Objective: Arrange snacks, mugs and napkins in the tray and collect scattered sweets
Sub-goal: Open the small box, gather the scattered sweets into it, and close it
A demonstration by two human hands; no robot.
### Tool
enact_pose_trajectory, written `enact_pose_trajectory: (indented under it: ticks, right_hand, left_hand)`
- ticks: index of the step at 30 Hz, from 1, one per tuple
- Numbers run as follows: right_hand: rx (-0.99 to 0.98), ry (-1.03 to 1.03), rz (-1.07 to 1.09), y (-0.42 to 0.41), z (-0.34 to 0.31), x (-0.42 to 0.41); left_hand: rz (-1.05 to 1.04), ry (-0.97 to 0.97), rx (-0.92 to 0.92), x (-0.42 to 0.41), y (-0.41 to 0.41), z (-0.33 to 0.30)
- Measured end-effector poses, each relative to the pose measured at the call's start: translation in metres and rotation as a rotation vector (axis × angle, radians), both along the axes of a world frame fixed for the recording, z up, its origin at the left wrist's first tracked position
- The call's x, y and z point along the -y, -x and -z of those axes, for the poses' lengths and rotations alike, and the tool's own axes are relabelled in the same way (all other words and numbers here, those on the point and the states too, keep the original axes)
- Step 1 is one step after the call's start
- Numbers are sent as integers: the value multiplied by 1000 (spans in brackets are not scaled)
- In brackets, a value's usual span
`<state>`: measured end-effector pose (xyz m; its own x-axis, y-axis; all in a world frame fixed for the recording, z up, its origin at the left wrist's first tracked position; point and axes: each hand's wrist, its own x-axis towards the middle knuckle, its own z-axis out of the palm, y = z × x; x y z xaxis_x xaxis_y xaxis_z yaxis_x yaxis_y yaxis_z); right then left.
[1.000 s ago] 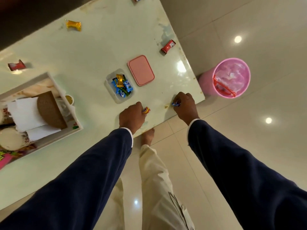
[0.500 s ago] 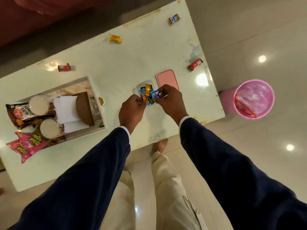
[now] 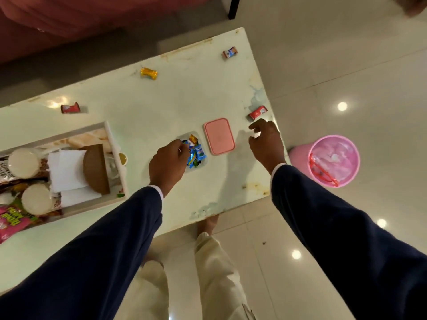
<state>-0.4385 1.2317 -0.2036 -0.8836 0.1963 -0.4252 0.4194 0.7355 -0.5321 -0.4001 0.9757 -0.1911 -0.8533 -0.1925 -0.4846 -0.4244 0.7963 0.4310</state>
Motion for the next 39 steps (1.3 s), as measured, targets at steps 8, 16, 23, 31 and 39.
enact_pose_trajectory:
  ticks: [8,16,23,31,39]
  right_hand:
    - [-89,-341,-528,54,39,-32]
    - [50,241,1,45,53,-36]
    - [72,326,42,43,62,-41]
    - [-18,208,-50,40,68,-37]
    - [100,226,-91,48,60,-38]
  left_hand:
    - [315,-48,-197,-40,90,13]
    - [435,85,-218,-76,190,30]
    - [730,272,-217,-109,258,49]
    - [910,321,-317,-105,261,72]
    - [579,-7,-231,-69,209,53]
